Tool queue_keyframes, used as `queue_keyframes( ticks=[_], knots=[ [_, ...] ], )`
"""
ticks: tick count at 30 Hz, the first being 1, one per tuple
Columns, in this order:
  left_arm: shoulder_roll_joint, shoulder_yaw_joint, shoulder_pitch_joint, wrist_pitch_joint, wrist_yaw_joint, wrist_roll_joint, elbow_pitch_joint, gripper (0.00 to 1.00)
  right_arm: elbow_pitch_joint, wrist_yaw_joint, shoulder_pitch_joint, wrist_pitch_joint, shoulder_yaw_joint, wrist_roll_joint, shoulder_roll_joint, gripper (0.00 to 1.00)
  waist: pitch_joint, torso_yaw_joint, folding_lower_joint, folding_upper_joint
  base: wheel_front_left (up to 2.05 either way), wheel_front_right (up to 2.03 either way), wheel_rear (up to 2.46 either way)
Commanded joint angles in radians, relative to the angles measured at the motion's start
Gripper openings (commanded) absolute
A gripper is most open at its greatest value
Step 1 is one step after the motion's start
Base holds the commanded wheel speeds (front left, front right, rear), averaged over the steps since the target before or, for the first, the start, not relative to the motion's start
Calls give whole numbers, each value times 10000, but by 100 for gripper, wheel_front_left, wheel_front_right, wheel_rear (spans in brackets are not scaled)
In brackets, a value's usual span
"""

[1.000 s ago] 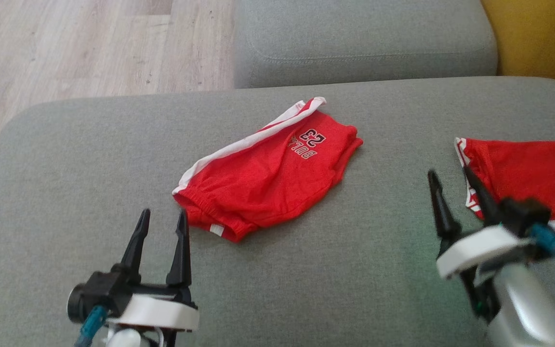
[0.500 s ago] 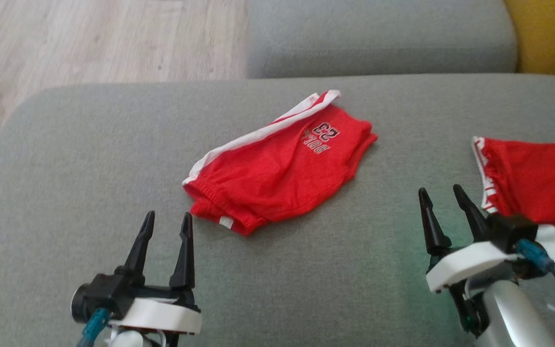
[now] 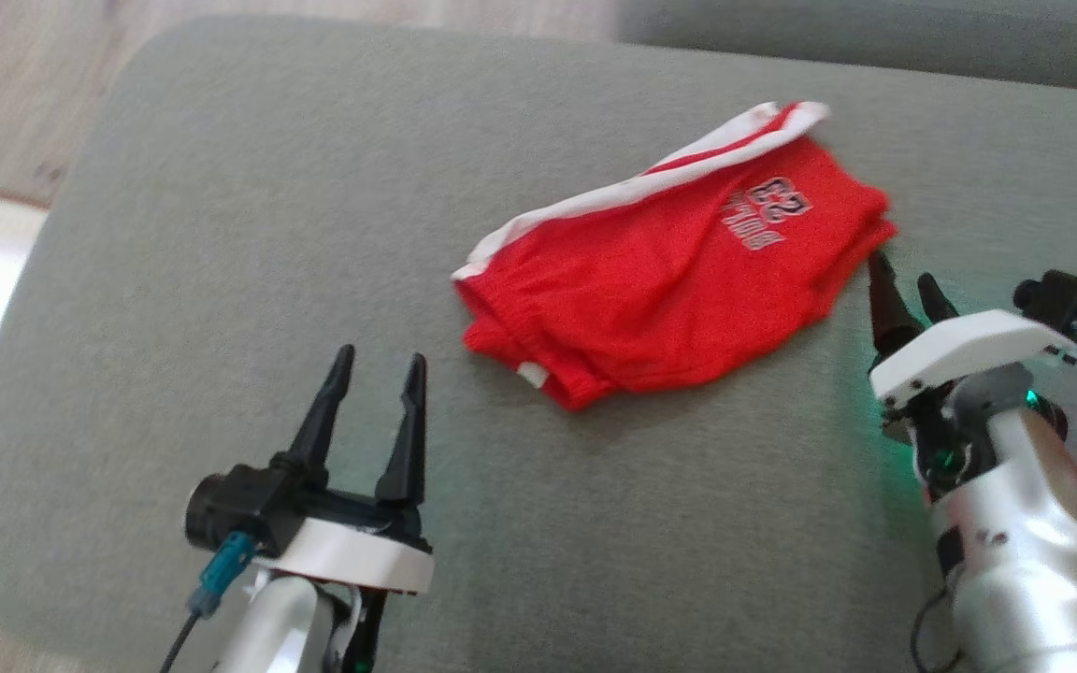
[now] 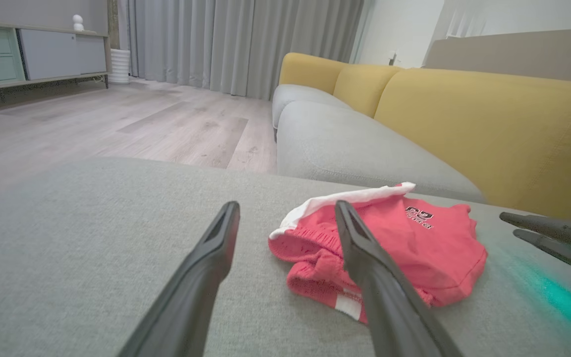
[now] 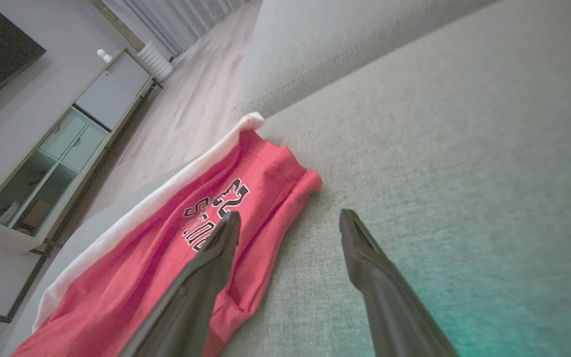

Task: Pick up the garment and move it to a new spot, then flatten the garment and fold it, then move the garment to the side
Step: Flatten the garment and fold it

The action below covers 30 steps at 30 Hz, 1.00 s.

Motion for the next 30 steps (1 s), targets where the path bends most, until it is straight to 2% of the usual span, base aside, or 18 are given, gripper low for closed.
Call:
queue_keyframes(
  ticks=[1, 3, 8, 16, 22, 23, 24, 30],
  knots=[
    [13, 236, -385, -80, -9, -70, -224, 100, -141, -9, -417, 57, 120, 157, 158, 100, 423, 519, -3, 0, 0, 0, 0],
    [12, 79, -495, -80, 18, -72, -163, 100, 663, -9, -873, 381, -491, 685, 178, 100, 521, 770, -3, 0, 0, 0, 0],
    [12, -155, -672, -80, 134, -291, -191, 100, 2132, -9, -1791, 802, -1046, 976, 191, 100, 678, 1255, -3, 0, 0, 0, 0],
    [11, -438, -774, -80, 258, -530, -264, 100, 3346, -9, -2633, 1028, -1121, 679, 16, 100, 898, 1680, -3, 0, 0, 0, 0],
    [11, -684, -857, -80, 356, -730, -273, 100, 4305, -9, -3284, 911, -1091, 119, -382, 100, 1092, 1903, -3, 0, 0, 0, 0],
    [11, -704, -867, -80, 371, -747, -273, 100, 4396, -9, -3370, 877, -1075, 41, -415, 45, 1105, 1911, -3, 0, 0, 0, 0],
    [11, -718, -872, -80, 387, -761, -272, 100, 4460, -9, -3445, 795, -1026, -72, -456, 0, 1112, 1909, -3, 0, 0, 0, 0],
    [11, -646, -856, -80, 407, -713, -145, 100, 4571, -9, -3614, 252, -925, -192, -360, 0, 949, 1641, -3, 0, 0, 0, 0]
  ],
)
